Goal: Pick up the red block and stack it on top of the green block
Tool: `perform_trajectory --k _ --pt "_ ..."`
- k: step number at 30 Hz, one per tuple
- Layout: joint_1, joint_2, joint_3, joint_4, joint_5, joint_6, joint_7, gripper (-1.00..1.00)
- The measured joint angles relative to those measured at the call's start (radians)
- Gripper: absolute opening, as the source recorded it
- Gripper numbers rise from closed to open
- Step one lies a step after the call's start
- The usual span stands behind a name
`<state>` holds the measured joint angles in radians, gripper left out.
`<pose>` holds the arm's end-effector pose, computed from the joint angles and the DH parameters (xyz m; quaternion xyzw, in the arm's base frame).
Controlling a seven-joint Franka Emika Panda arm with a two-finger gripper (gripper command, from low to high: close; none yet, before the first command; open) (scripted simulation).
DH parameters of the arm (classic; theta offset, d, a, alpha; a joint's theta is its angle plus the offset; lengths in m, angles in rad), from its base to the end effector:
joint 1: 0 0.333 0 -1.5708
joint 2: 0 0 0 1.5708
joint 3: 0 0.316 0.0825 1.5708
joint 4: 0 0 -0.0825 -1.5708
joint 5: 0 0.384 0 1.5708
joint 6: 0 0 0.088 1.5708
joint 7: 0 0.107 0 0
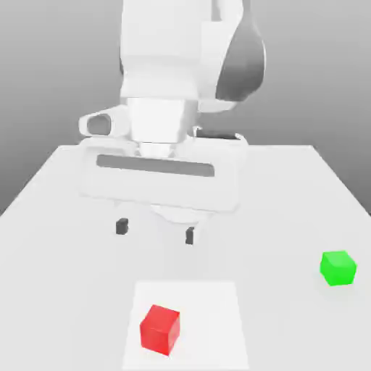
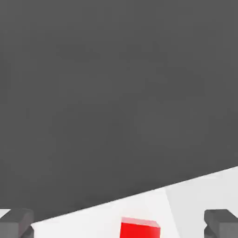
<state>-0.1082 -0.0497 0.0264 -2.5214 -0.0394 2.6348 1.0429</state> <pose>0.4725 -0.0378 0.3116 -0.8518 0.5174 -0.0776 0.0274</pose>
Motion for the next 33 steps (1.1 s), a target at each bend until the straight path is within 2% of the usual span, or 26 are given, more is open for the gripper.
perform_trajectory --k 5,10,11,18,23,28,33 --pt "-0.008 0.180 -0.004 -0.048 0.026 0.086 0.030 0.00" --pt "-0.006 0.361 -0.008 -0.031 0.019 0.229 0.042 0.00" --pt "-0.005 0.383 -0.010 -0.028 0.018 0.248 0.043 -1.00" --pt "-0.006 0.382 -0.009 -0.029 0.017 0.248 0.044 -1.00" --pt "-0.012 0.224 0.000 -0.053 0.028 0.114 0.035 -1.00" --pt "0.089 0.149 0.142 -0.080 0.036 0.068 -0.127 -1.00" --pt "0.291 0.093 0.282 -0.107 0.053 0.041 -0.336 -1.00"
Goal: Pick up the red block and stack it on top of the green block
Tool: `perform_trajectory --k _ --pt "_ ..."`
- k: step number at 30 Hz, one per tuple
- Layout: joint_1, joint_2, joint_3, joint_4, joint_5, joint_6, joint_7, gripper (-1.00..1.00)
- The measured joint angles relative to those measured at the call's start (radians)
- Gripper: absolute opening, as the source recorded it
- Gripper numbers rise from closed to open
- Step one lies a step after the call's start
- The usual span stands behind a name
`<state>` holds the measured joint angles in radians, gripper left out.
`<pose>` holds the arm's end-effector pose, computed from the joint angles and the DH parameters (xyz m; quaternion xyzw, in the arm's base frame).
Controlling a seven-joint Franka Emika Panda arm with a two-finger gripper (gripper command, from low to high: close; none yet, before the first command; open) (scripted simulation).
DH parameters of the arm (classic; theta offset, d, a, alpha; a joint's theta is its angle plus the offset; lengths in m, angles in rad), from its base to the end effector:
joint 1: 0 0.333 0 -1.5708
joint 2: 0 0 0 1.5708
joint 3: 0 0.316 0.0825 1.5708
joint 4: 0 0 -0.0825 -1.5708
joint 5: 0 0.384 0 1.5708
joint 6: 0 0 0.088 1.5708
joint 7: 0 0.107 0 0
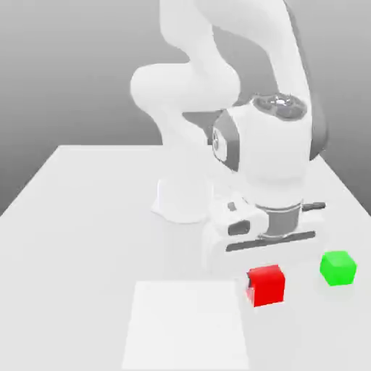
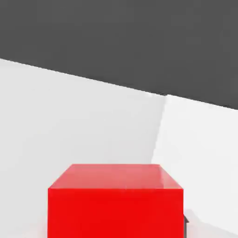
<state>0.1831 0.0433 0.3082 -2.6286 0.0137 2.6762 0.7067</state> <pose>0.3807 0.2045 0.2343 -0.9935 0.1137 0.0029 0.0097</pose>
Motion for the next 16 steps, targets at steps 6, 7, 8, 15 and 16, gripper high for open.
perform_trajectory --k 6,7,8,15,16 --pt "0.272 -0.062 0.108 -0.033 0.010 -0.030 -0.253 -1.00" --pt "0.324 -0.051 0.101 -0.035 -0.004 -0.019 -0.261 -1.00" --pt "0.373 -0.030 0.088 -0.034 -0.026 0.000 -0.255 -1.00" --pt "0.368 0.136 -0.025 -0.027 -0.176 0.148 -0.156 1.00" --pt "0.368 0.136 -0.025 -0.027 -0.176 0.148 -0.156 1.00"
